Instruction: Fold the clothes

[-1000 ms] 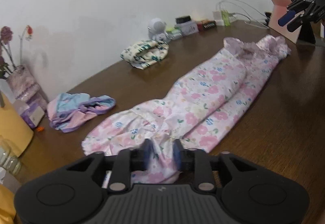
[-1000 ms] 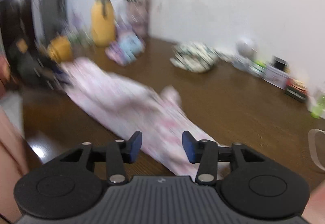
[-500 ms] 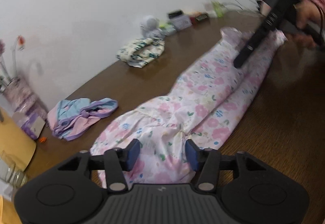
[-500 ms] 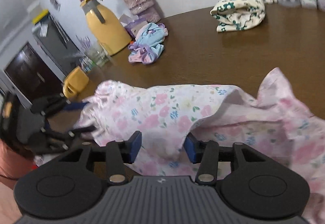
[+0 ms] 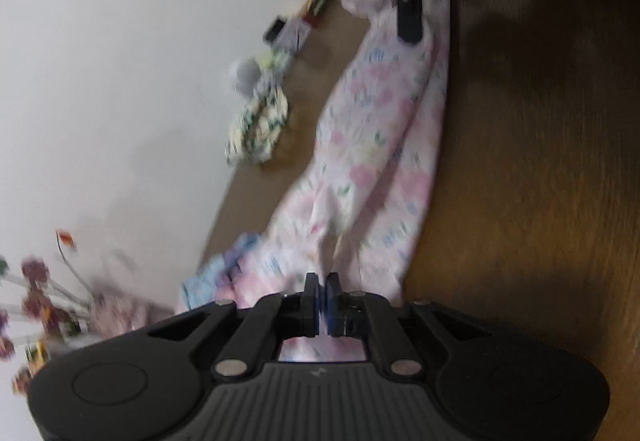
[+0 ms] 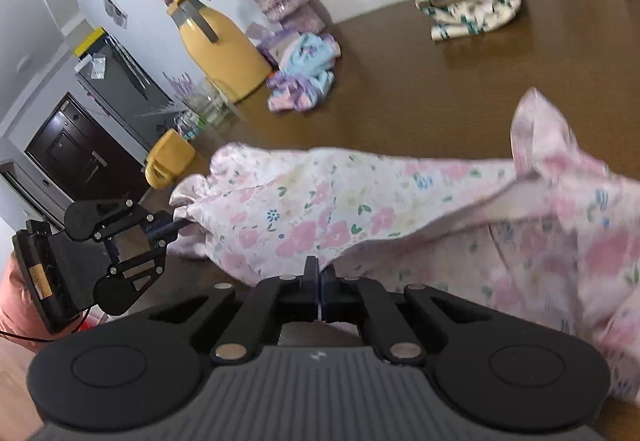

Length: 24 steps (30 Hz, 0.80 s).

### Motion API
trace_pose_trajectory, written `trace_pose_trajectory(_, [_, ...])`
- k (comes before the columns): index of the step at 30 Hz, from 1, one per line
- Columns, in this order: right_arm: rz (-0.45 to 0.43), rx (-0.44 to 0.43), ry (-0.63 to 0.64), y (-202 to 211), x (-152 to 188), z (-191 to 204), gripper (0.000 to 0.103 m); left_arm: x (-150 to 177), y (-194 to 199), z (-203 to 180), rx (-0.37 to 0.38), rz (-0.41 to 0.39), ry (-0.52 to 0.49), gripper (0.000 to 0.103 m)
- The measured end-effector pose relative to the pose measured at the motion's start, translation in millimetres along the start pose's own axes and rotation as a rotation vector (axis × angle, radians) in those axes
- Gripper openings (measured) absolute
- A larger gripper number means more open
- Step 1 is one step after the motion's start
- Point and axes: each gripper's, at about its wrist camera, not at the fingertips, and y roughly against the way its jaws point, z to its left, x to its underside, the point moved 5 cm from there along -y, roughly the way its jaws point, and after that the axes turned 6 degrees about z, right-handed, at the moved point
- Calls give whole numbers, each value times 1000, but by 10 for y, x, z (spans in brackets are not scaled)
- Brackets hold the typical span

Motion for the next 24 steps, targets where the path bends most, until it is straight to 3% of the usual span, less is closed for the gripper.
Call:
trace_pose_trajectory(5, [16, 21, 9, -53, 72, 6, 1, 153, -1, 106, 61, 38, 166, 5])
trace_pose_trajectory(8, [28, 26, 22, -91, 109, 13, 1, 247, 70, 239, 94, 51, 291, 12])
trace_pose_trajectory(11, [23, 29, 31, -82, 123, 25, 1, 426, 206, 544, 127, 29, 543, 39])
trace_pose_trajectory(14, [22, 36, 45, -73, 128, 34, 1, 542, 311, 909, 161, -35, 833, 43])
trace_pose_trajectory(16, [22, 44, 66, -72, 129, 55, 1, 473, 290, 1092, 194, -83, 967, 45])
trace_pose_trajectory(19, [19, 40, 92, -76, 141, 93, 1, 165, 134, 1136, 252, -131, 1011, 48])
trace_pose_trajectory(24, [14, 32, 120, -98, 149, 120, 1, -228, -196, 940, 289, -57, 980, 51])
